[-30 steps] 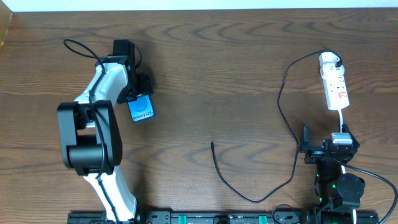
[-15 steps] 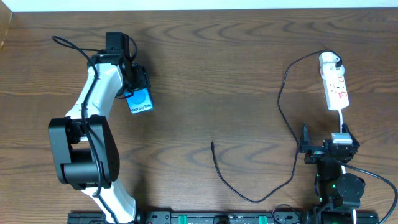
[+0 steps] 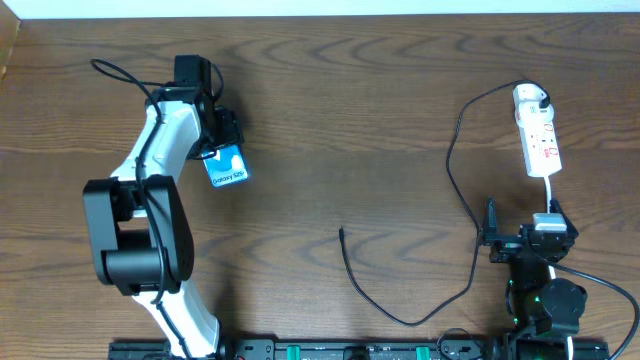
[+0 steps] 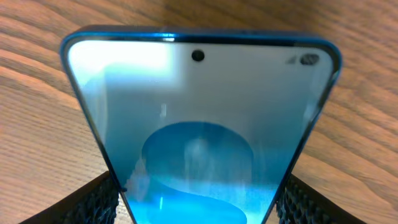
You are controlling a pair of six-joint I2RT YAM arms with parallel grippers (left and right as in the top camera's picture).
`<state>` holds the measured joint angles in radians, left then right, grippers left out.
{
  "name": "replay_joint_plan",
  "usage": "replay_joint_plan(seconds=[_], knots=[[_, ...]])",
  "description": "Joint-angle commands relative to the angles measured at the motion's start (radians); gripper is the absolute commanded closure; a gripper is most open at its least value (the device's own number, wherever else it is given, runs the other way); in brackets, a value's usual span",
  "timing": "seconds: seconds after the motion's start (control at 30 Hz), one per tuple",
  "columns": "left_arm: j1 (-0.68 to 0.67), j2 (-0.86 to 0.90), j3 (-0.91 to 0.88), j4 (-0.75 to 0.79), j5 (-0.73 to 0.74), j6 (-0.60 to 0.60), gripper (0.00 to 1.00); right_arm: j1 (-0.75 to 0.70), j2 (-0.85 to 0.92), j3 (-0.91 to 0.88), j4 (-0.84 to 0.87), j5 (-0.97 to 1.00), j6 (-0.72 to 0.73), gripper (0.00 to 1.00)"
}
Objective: Plug charger to phone and switch on socket
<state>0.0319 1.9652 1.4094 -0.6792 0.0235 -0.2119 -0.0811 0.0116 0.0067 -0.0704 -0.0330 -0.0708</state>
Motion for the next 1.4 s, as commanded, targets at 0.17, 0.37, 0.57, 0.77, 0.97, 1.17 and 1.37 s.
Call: replay_joint_plan(seconds=[0.17, 0.37, 0.57, 0.77, 0.97, 1.17, 1.37], knots=[[-0.002, 0.084, 0.002, 0.011, -0.008, 0.008, 0.93, 0.004, -0.005, -0.001, -0.005, 0.001, -0.013, 0.01], [-0.002, 0.122, 0.002, 0.015, -0.008, 0.008, 0.93, 0.004, -0.005, -0.001, -0.005, 0.001, -0.013, 0.01], [-0.002, 0.137, 0.002, 0.015, -0.008, 0.008, 0.93, 0.004, -0.005, -0.001, -0.005, 0.001, -0.013, 0.01], [-0.002, 0.137, 0.002, 0.008, -0.008, 0.008, 0.38, 0.004, -0.005, -0.001, -0.005, 0.001, -0.013, 0.01], [-0.002, 0.137, 0.002, 0.003, -0.008, 0.008, 0.07, 0.004, -0.005, -0.001, -0.005, 0.001, -0.013, 0.01], [-0.002, 0.137, 0.002, -0.014, -0.008, 0.008, 0.07, 0.004, -0.005, -0.001, -0.005, 0.001, -0.013, 0.01], [-0.002, 0.137, 0.002, -0.056, -0.004, 0.007, 0.07, 0.004, -0.005, -0.001, -0.005, 0.001, -0.013, 0.01]])
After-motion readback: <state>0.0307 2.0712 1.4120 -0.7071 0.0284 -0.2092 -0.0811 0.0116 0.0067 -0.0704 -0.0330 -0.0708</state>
